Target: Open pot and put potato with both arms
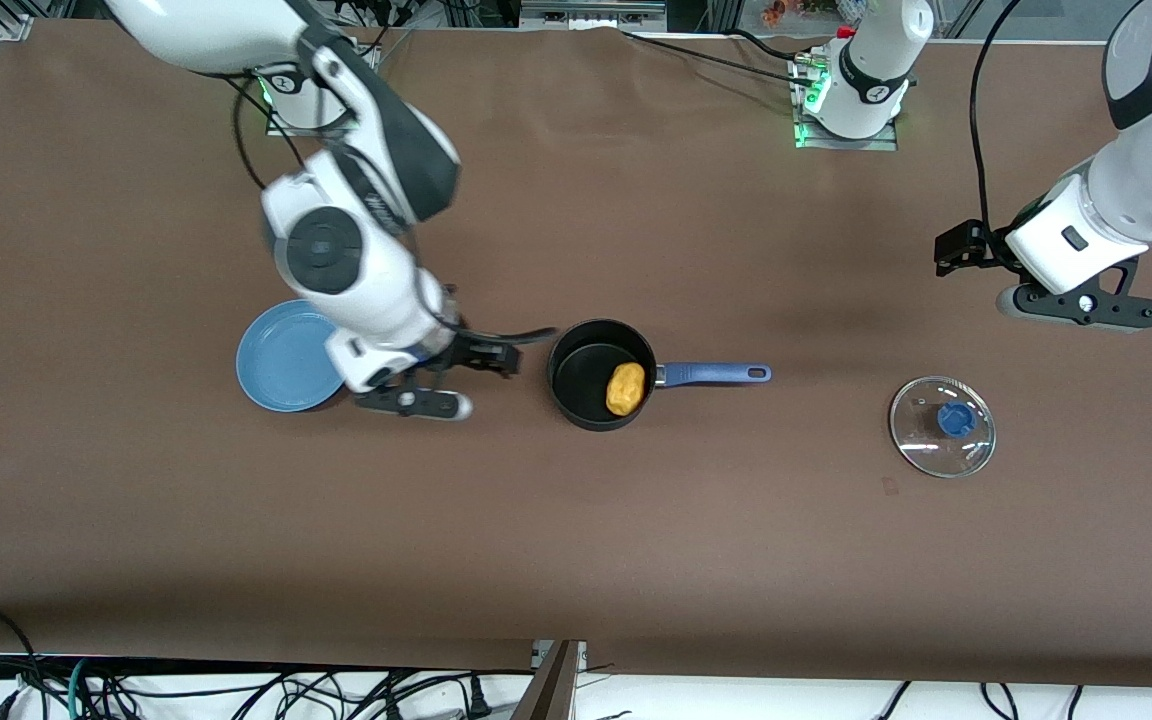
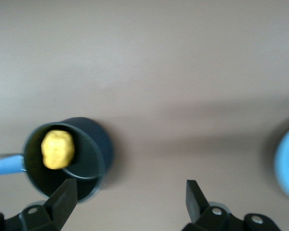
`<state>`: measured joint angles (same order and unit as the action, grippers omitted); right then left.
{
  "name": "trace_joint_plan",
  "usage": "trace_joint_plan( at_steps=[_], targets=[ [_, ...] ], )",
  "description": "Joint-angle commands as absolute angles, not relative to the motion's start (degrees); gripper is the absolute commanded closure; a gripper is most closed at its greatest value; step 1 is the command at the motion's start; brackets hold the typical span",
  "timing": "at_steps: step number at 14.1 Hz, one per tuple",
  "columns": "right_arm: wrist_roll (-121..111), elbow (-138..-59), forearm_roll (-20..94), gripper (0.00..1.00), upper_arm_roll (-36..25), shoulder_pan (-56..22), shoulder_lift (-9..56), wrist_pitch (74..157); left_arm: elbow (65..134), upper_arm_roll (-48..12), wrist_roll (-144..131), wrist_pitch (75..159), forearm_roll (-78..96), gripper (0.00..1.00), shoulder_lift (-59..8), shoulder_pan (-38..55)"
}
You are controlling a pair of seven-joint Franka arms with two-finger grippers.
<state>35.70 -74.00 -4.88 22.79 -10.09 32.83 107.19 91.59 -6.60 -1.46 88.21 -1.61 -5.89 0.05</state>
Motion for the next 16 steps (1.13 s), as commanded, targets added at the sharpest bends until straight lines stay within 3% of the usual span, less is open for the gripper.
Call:
trace_joint_plan(
  at_steps=[1,3,5,10,16],
  targets=[
    [25.1,-80.5,-5.4,0.0,22.9,-4.3,25.3,104.3,93.0,2.2,-1.9,95.7,-2.1,0.0,-4.5,5.5],
    [17.4,-81.2,-5.4,0.0,21.5,-1.8,22.7,100.5,94.3,4.2,-1.8,102.1,-0.7,0.0,-3.3,5.5],
    [10.1,-81.2,-5.4,0.0,17.2,-1.4,19.5,95.8,93.5,4.0,-2.7,97.7,1.3,0.0,-2.5,4.8],
    [-0.1,-81.7,-4.9,0.0,9.2,-1.3,12.5,89.7,93.8,4.3,-7.6,96.0,4.9,0.0,-2.5,3.1],
    [0.1,-84.1,-4.5,0.0,4.0,-1.0,7.2,84.4,92.8,3.3,-3.4,92.0,-2.5,0.0,-3.1,3.7]
  ],
)
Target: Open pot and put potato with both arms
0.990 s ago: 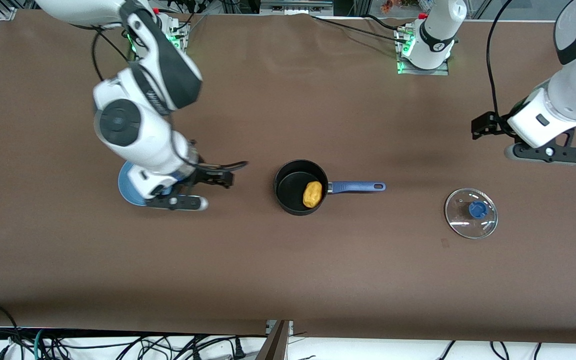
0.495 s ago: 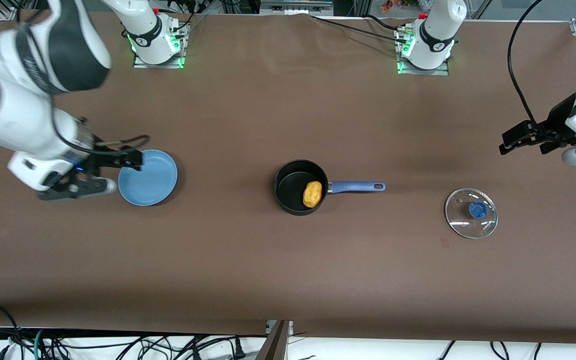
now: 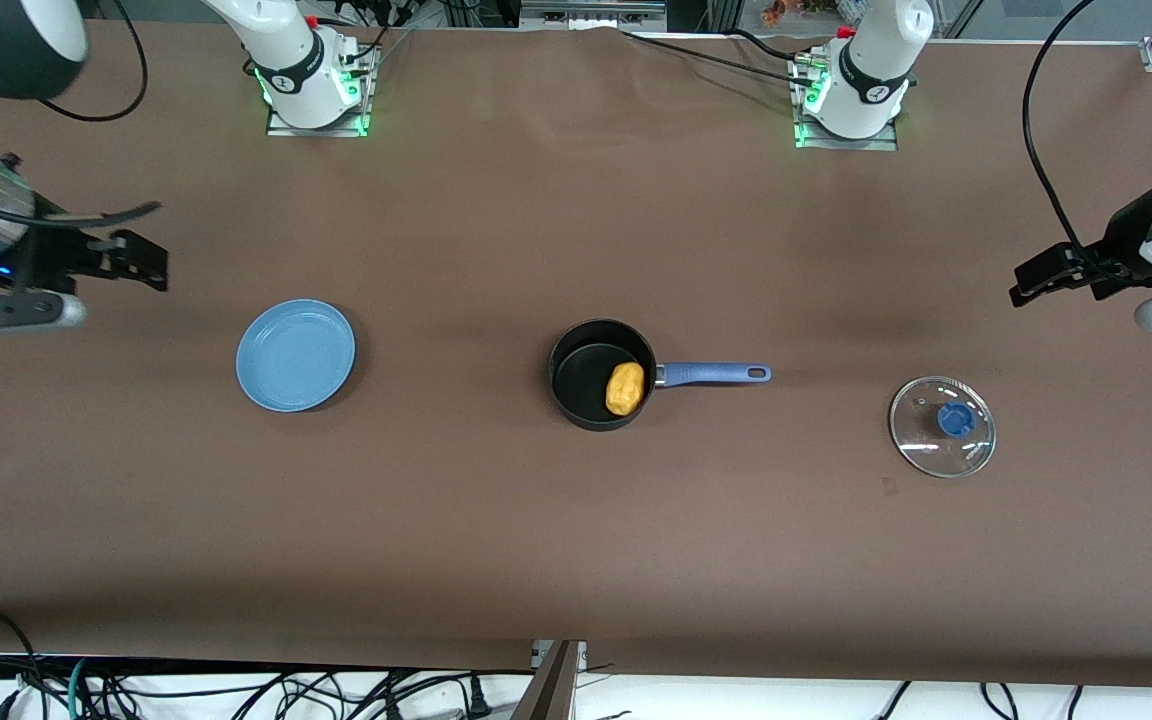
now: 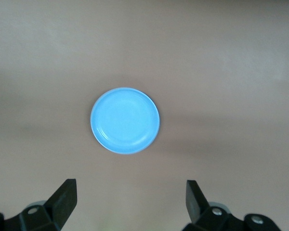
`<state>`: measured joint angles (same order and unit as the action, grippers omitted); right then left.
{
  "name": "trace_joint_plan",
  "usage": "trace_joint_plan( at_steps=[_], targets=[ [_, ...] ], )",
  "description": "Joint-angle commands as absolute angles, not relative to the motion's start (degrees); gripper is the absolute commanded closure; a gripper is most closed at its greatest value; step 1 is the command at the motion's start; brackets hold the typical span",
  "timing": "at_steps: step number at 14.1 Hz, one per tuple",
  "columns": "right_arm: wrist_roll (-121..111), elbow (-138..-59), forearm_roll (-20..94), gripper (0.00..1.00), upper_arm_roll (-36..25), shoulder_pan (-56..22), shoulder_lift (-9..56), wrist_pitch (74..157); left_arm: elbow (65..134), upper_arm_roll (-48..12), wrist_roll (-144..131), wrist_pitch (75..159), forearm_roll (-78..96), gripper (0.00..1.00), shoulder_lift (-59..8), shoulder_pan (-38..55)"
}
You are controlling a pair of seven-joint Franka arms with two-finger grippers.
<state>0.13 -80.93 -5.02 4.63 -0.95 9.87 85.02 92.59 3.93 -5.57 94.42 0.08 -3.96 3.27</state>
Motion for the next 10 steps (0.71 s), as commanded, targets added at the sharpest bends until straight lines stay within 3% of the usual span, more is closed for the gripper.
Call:
trace_joint_plan(
  at_steps=[1,10],
  targets=[
    [-0.1,-84.1,-4.7,0.0,4.0,-1.0,7.2,84.6,92.4,3.3,-3.6,92.0,-2.7,0.0,-3.2,3.7],
    [-1.1,-84.0,-4.3,0.0,3.9,-1.0,3.9,81.2,91.6,3.3,-3.5,96.4,-2.6,0.0,-4.2,3.4]
  ],
)
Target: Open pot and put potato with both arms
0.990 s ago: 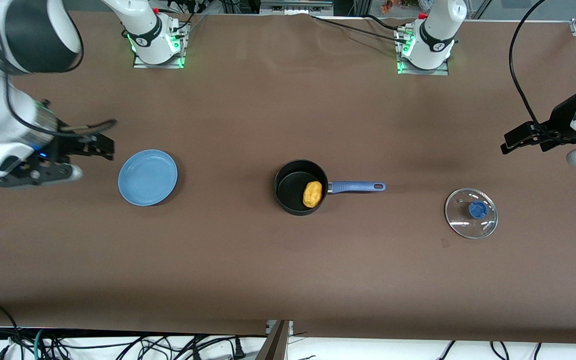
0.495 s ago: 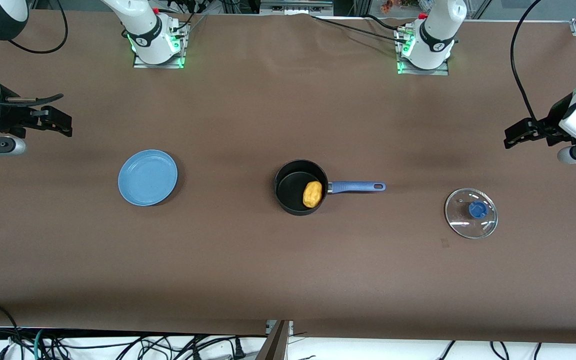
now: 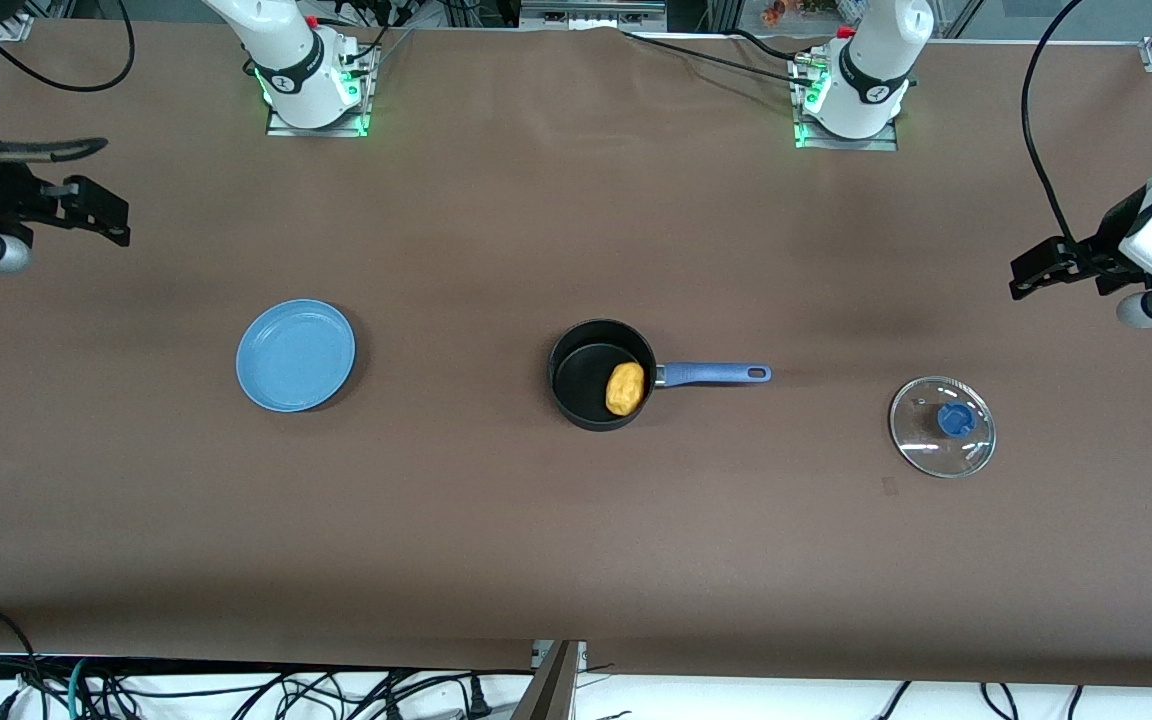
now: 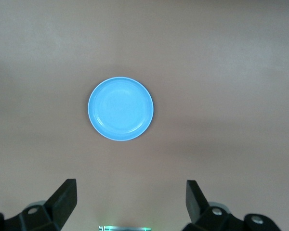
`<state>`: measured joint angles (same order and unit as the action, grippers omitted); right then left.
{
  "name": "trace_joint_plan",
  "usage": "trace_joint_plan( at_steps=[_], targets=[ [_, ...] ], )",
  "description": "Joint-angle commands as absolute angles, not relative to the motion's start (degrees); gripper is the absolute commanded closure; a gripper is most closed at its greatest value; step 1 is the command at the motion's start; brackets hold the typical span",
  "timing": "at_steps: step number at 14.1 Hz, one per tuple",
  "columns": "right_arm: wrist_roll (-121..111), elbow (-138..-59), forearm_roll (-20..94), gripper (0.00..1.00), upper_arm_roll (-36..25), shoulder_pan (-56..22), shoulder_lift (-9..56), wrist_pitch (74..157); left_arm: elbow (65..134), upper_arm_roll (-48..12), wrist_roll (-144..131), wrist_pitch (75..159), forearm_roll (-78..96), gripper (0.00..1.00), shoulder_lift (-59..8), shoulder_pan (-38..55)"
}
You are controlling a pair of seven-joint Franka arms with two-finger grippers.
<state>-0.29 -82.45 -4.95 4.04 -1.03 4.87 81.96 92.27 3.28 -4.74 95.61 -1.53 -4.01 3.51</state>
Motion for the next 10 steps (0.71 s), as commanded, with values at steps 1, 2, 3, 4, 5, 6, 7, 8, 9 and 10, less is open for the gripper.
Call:
trace_joint_plan(
  at_steps=[1,2,3,4,5,6,7,8,9,10],
  targets=[
    [-1.1,-84.0,-3.7,0.0,3.9,-0.9,4.0,81.2,91.6,3.3,-3.5,96.5,-2.6,0.0,-4.2,3.4],
    [-1.1,-84.0,-2.6,0.0,3.3,-0.9,4.0,81.2,91.6,3.3,-3.5,96.5,-2.5,0.0,-4.2,3.5],
    [-1.1,-83.9,-2.2,0.0,2.9,-0.9,4.2,81.2,91.6,3.3,-3.5,97.0,-2.3,0.0,-4.2,3.4],
    [-1.2,-83.8,-2.2,0.0,2.8,-0.9,4.5,81.2,91.6,3.3,-3.5,97.6,-2.2,0.0,-4.2,3.5],
    [-1.2,-83.6,-2.2,0.0,2.8,-0.9,4.7,81.2,91.6,3.2,-3.5,97.7,-2.2,0.0,-4.2,3.5],
    [-1.2,-83.5,-2.2,0.0,2.8,-0.9,4.8,81.2,91.6,3.3,-3.5,97.7,-2.1,0.0,-4.2,3.5],
    [-1.2,-83.4,-2.2,0.0,2.8,-1.0,4.8,81.3,91.7,3.3,-3.5,97.6,-2.0,0.0,-4.2,3.4],
    [-1.2,-83.4,-2.2,0.0,2.8,-1.0,4.8,81.3,91.6,3.3,-3.5,97.7,-2.5,0.0,-4.2,3.5],
    [-1.1,-83.4,-2.2,0.0,2.8,-1.1,4.8,81.4,91.7,3.3,-3.2,97.6,-2.6,0.0,-4.2,3.5],
    [-1.2,-83.4,-2.1,0.0,2.8,-1.0,4.9,81.4,91.7,3.3,-2.8,97.6,-2.6,0.0,-4.2,3.4]
  ],
)
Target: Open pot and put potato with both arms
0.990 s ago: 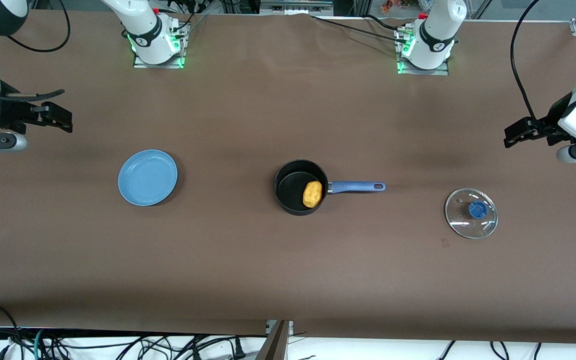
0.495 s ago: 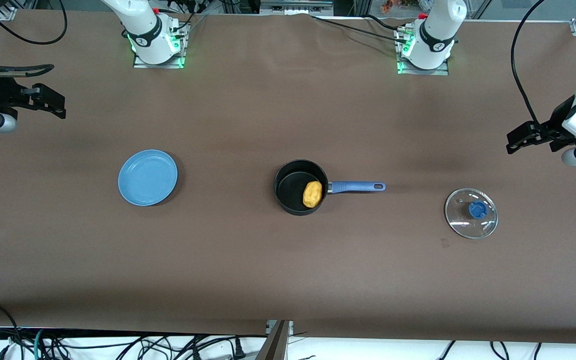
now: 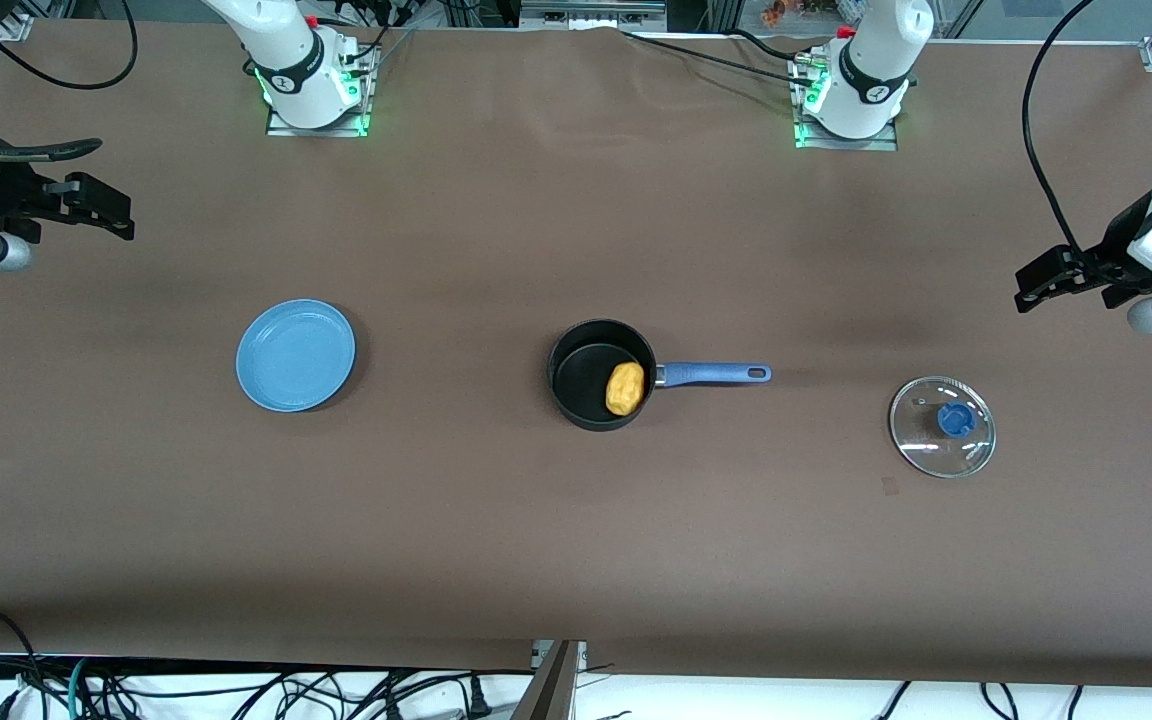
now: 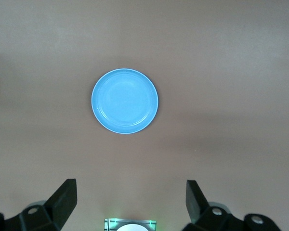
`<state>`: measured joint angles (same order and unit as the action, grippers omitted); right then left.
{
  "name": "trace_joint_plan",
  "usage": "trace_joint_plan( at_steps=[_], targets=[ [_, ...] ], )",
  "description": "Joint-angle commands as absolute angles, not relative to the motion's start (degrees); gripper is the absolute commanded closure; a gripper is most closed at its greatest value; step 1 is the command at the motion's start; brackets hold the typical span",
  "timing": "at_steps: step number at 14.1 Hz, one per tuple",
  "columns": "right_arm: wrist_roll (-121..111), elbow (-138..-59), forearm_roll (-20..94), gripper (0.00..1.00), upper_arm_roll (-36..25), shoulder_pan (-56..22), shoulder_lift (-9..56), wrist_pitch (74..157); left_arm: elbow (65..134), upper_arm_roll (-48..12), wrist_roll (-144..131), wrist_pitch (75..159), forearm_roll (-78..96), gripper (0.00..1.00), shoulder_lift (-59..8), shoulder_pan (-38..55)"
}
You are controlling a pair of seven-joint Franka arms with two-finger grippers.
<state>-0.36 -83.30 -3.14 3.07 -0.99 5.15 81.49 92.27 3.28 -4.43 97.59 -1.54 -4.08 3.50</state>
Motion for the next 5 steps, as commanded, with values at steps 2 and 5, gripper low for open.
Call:
trace_joint_plan(
  at_steps=[2,5],
  targets=[
    [-1.2,-83.3,-1.7,0.0,2.8,-0.9,4.9,81.3,92.2,3.3,-2.8,97.6,-2.5,0.0,-4.1,3.3],
    [-1.2,-83.3,-1.7,0.0,2.7,-0.8,4.9,81.4,94.0,3.3,-2.6,97.3,-1.8,0.0,-3.6,2.4]
  ],
)
